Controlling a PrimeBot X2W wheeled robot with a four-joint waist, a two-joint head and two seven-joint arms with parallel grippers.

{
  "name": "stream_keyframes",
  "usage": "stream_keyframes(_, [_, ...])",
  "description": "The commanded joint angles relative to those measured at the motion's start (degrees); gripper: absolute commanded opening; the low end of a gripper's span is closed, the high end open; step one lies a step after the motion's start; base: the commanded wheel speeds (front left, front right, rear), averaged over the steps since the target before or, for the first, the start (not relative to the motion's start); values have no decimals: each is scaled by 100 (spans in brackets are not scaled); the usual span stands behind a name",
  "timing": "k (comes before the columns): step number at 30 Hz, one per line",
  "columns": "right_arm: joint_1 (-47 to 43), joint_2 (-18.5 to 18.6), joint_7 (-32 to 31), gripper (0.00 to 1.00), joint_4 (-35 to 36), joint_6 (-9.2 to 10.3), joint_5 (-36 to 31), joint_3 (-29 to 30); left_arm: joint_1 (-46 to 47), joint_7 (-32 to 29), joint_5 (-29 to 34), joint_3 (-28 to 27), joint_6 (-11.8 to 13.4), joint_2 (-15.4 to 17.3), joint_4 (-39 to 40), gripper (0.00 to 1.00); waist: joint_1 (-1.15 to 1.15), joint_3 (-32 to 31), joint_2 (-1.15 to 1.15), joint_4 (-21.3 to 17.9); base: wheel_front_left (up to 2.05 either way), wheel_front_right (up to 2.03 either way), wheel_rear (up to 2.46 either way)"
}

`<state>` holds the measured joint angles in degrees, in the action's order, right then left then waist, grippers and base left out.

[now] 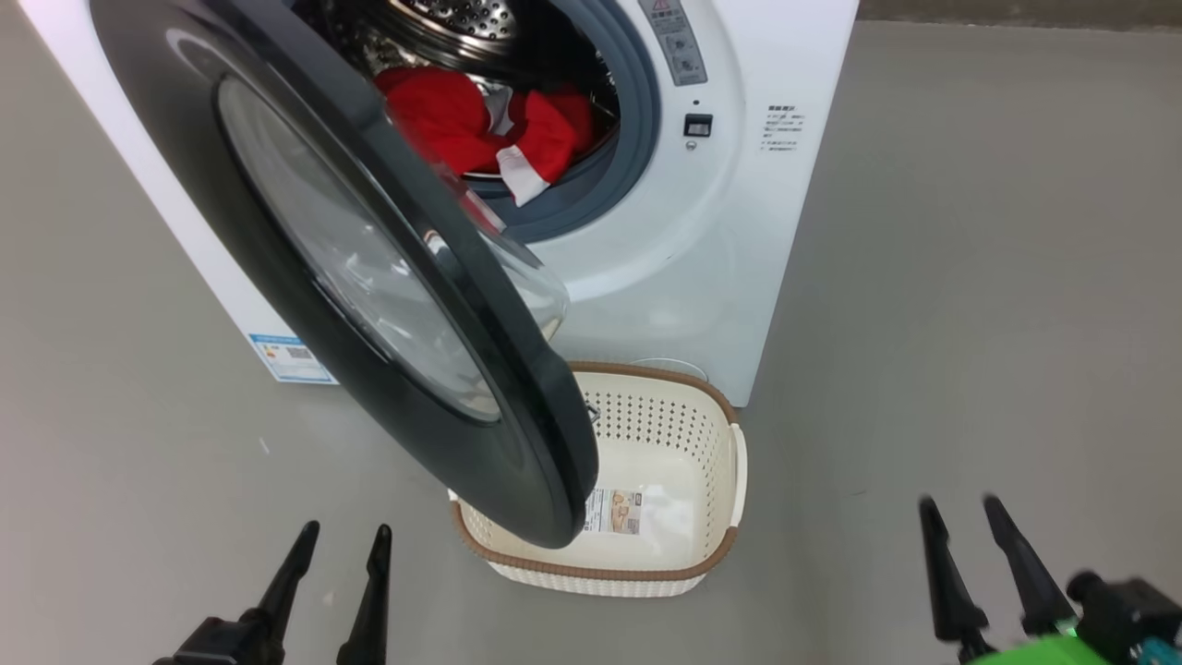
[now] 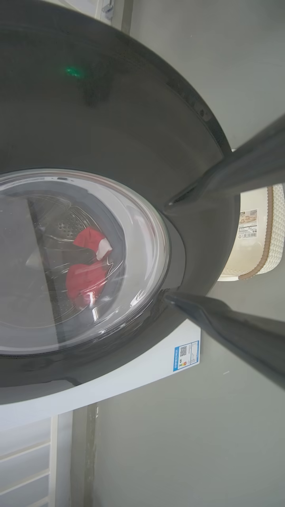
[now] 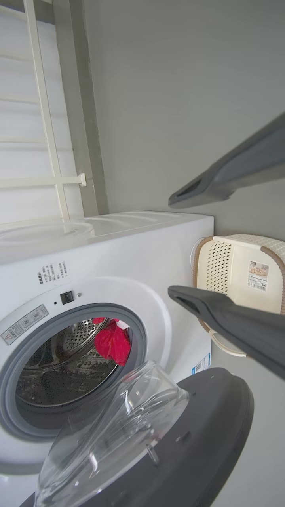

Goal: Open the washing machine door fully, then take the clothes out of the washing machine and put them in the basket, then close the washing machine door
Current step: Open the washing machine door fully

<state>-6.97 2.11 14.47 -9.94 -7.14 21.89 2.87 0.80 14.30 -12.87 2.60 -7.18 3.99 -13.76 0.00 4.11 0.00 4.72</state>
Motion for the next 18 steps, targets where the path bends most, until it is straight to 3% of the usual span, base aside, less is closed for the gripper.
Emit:
stream_keyframes(1, [327,77,52,83,185,-35,113,-206,62,70,-46,-158,-31,39,142,100,0,24,0,28,0,0,0])
stream_keyframes(3, [531,77,52,7,246,-35,353,-341,61,70,-57,-142,-31,34,153,100,0,42,0,62,0,0,0])
stream_keyframes(4, [643,77,52,0,279,-35,426,-419,56,70,-61,-130,-31,31,160,100,0,47,0,83,0,0,0])
stream_keyframes(8, [1156,116,52,0,334,-35,948,-832,46,70,-77,-53,-31,11,178,100,0,66,0,209,0,0,0])
stream_keyframes(18, [2750,802,52,0,58,-35,2583,-2474,116,70,-182,130,-31,-55,232,100,0,175,0,629,0,0,0])
